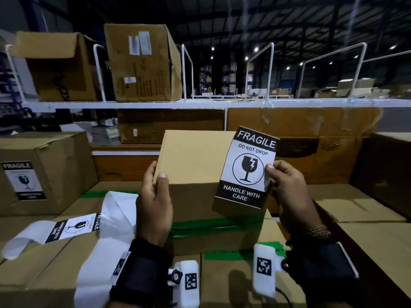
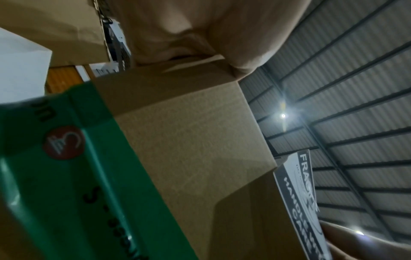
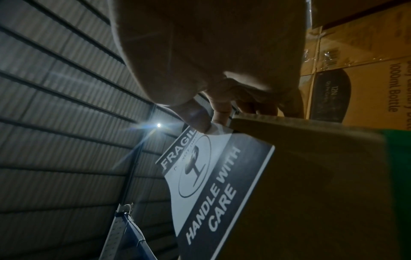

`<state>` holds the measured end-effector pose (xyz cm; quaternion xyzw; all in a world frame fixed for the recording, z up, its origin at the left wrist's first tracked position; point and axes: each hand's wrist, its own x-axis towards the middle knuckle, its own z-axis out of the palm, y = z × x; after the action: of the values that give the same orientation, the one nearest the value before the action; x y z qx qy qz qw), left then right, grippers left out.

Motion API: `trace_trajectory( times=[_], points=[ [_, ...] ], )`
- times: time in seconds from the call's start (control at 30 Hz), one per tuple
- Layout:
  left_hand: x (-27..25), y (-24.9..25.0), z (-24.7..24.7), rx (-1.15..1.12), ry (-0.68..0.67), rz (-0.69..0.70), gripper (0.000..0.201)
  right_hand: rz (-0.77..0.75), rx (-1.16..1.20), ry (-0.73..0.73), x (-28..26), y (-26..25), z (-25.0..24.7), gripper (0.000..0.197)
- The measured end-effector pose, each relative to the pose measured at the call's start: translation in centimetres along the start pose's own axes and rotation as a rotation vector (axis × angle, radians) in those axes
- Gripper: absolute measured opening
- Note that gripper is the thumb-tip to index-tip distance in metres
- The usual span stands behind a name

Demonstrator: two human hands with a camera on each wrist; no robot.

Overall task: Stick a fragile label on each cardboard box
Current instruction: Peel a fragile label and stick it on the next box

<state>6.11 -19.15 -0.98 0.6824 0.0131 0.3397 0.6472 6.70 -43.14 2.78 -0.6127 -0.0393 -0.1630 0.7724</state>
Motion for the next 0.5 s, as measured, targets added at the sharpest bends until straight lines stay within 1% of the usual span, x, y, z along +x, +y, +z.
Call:
trace_trajectory(
  times=[0.13,0.17,0.27,0.3,0.5],
  points=[
    [-0.9,0.3,-0.6,-0.038,-0.008,-0.009,0.066,-0.003,0.009,-0.025,-0.5,-0.2,-0.6,0.018],
    [-1.1,0.4,-0.8,-0.039,-0.008,-0.001,0.064,-0.005,0.004,-0.030,-0.6,-0.2,-0.8,0.018],
    [-1.7,0.2,-1.2,-0.042,-0.009,0.014,0.040,-0.013,-0.004,-0.046,-1.3,-0.3,-1.5,0.019],
    [-1.9,0.2,-1.3,-0.047,-0.016,0.016,0.035,-0.016,-0.001,-0.052,-1.6,-0.3,-1.6,0.019],
    [-4.6,1.7,-1.8,-0.097,-0.081,-0.006,0.034,-0.048,0.052,-0.081,-3.5,-0.9,-3.0,0.016]
  ],
)
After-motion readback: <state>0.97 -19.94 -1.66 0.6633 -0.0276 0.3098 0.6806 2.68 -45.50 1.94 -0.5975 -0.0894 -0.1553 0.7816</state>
